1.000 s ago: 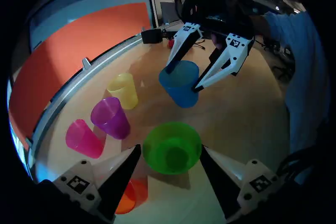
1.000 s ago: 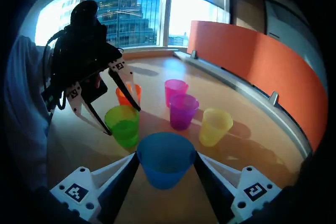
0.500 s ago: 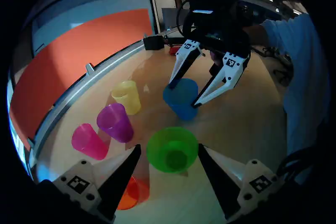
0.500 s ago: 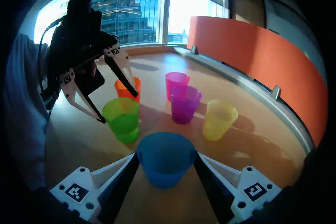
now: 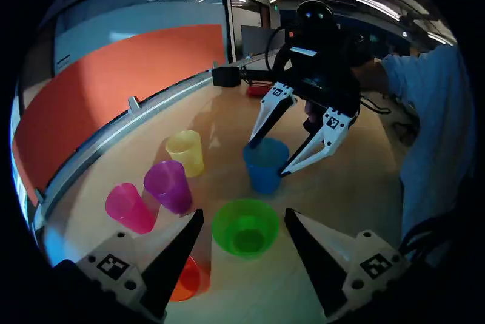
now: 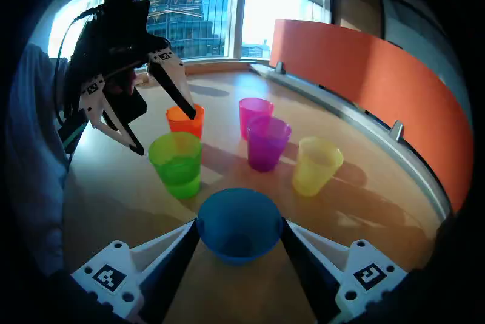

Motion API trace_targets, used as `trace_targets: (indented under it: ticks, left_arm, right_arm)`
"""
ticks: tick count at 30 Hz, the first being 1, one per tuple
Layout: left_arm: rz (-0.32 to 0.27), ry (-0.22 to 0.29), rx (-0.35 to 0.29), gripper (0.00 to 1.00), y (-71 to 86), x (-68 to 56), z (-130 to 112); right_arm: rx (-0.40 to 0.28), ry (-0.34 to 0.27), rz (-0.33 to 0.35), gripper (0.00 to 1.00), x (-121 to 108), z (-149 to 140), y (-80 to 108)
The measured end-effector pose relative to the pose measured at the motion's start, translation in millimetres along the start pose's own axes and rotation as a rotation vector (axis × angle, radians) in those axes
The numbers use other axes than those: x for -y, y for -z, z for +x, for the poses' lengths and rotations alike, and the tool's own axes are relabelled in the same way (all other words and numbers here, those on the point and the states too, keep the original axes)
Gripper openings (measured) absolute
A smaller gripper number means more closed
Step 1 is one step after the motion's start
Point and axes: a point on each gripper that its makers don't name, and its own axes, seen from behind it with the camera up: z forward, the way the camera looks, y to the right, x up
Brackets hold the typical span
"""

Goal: Pour water

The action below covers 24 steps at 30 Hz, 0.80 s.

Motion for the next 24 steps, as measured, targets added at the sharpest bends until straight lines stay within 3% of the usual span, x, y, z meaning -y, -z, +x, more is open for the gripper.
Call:
trace_targets:
  ticks: [9, 24]
  left_arm:
    - [0.010, 0.016, -0.023, 1.00, 9.4, 0.7, 3]
    - [0.104, 0.075, -0.063, 1.00, 43.1, 17.2, -5]
  right_arm:
    - [0.001, -0.009, -0.016, 1.00, -2, -1, 10.6]
    - [-0.012, -0.026, -0.077, 1.00, -2, -5, 44.6]
